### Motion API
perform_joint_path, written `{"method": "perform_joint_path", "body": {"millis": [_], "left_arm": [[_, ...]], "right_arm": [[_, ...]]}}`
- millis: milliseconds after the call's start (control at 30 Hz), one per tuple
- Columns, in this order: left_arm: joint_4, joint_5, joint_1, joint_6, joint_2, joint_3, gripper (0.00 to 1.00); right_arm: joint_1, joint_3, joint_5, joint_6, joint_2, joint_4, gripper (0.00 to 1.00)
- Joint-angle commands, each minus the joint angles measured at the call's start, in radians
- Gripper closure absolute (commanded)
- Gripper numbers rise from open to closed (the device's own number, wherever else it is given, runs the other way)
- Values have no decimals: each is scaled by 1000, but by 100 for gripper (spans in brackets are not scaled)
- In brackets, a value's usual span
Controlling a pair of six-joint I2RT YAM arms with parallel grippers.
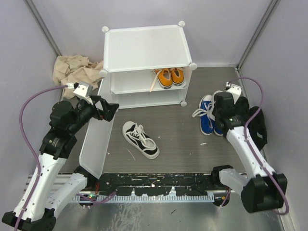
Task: Place and organize the shoes in the shoe cabinet
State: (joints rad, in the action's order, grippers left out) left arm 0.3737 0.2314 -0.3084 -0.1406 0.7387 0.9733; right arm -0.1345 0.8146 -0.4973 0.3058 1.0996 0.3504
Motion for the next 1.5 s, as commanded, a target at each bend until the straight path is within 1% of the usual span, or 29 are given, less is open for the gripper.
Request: {"method": "perform_joint_path", "body": {"millis": [0,167,233,367,433,533,667,733,833,933,967,1033,1067,1133,1233,1300,1333,1367,1400,1467], "left_arm": [[195,-12,3,-39,19,-47,2],[198,-12,3,-39,21,-41,2],[199,-12,2,-41,19,-43,2],[195,-22,3,-41,26,-48,2],[198,-26,2,-39,34,-45,2],[203,-32,2,-37,37,-43,2],[205,-49,3,-32,33,-50,2],[205,-52,3,-31,36,-48,2],[207,-51,2,-29,45,-41,2],[209,-52,3,-26,48,-38,2],[208,-54,3,-26,47,-40,2],[209,-57,3,-26,45,-42,2],[210,-56,3,-26,44,-42,2],[210,-56,3,-26,42,-43,2],[211,-55,3,-26,42,-42,2],[211,-50,3,-25,41,-44,2],[210,-49,2,-25,40,-44,2],[210,-48,3,-26,38,-45,2],[210,-46,3,-26,39,-46,2],[208,-44,2,-27,40,-46,2]], "right_arm": [[-7,36,123,48,-205,105,99],[-24,93,331,3,-300,300,99],[-41,116,377,-9,-345,357,99],[-79,178,538,-29,-402,391,99],[-88,189,631,-39,-401,376,99],[-98,145,740,-42,-391,300,99],[-156,35,783,-22,-369,136,99],[-216,-3,762,-6,-341,61,99],[-352,-40,669,5,-279,-54,99],[-513,-80,533,-15,-223,-202,99],[-561,-105,481,-25,-205,-285,99],[-662,-133,384,-52,-152,-374,99],[-731,-146,325,-70,-123,-412,99],[-825,-182,168,-95,-63,-484,99],[-892,-223,23,-81,22,-529,99],[-896,-246,-21,-54,54,-525,99],[-896,-263,-35,-41,57,-524,94],[-896,-277,-39,-35,54,-523,83],[-896,-287,-42,-32,47,-517,76],[-896,-286,-34,-32,29,-481,67]]}}
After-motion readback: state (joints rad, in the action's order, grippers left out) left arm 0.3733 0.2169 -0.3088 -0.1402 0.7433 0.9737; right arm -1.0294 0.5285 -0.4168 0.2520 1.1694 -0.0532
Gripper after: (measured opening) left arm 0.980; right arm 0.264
